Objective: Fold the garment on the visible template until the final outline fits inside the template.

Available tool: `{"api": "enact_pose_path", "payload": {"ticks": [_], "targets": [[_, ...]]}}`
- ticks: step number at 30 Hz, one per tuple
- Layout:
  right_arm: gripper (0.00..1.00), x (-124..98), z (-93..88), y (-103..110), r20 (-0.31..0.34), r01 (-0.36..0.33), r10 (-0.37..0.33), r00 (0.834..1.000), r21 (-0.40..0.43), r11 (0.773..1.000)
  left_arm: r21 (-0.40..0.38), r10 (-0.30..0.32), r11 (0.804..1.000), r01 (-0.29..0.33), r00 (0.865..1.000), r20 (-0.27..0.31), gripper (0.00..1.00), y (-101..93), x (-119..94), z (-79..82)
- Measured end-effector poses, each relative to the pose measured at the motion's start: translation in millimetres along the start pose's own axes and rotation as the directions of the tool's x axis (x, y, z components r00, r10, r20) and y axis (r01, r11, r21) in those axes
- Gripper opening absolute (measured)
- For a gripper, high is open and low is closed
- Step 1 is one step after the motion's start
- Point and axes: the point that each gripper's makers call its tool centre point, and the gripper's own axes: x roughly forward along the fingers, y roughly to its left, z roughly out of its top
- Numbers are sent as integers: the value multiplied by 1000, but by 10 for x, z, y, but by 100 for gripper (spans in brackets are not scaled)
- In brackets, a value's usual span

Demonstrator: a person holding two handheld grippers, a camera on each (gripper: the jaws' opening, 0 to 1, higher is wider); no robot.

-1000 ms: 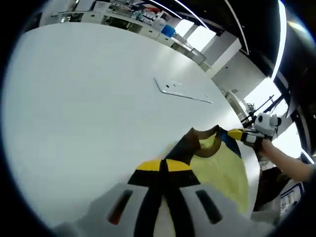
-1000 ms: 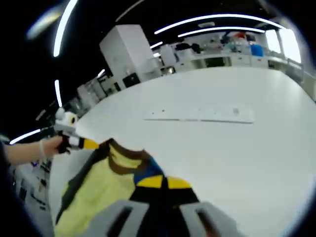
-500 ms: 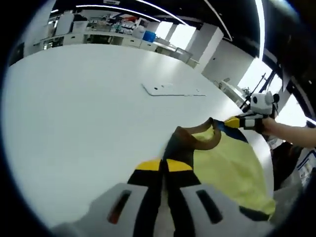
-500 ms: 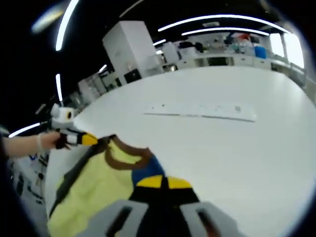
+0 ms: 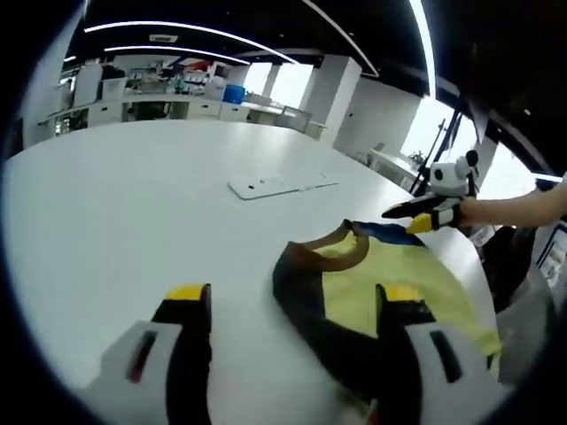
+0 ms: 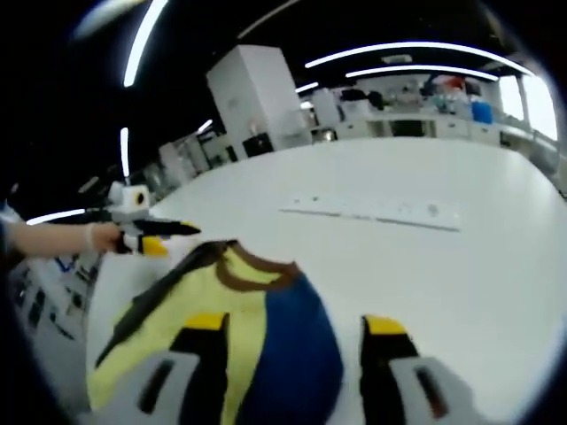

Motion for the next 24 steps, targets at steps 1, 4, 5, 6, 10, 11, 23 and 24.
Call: {"api": "enact_pose_path", "payload": {"ticks": [1, 4, 5, 6, 10, 11, 23, 24], "targets": [[76, -23, -11, 30, -1, -7, 7, 1000, 1, 1000, -2, -18, 1000, 18, 1000, 9, 83, -51, -15, 12], [97, -80, -50, 134, -5, -43, 43, 999, -43, 998, 4, -63, 998, 63, 997, 35, 92, -203, -98, 65], [99, -117, -78, 200, -10, -57, 57, 998, -54, 997, 23, -63, 998, 62, 997, 42, 96, -240, -127, 75], [99, -129, -122, 214, -37, -72, 70, 997, -56, 996, 42, -52, 998, 50, 998, 41, 98, -237, -145, 80], [99, -182, -117, 242, -38, -69, 66, 997, -64, 996, 39, -66, 997, 64, 997, 47, 99, -342, -220, 113], [99, -231, -104, 285, -31, -70, 69, 997, -56, 996, 44, -68, 997, 66, 996, 52, 99, -330, -245, 120], [99, -597, -161, 526, -36, -49, 47, 998, -70, 996, 76, -125, 990, 119, 989, 84, 94, -791, -510, 78], [99, -639, -176, 528, -36, -44, 41, 998, -66, 997, 78, -127, 990, 120, 988, 86, 94, -817, -528, 66]]}}
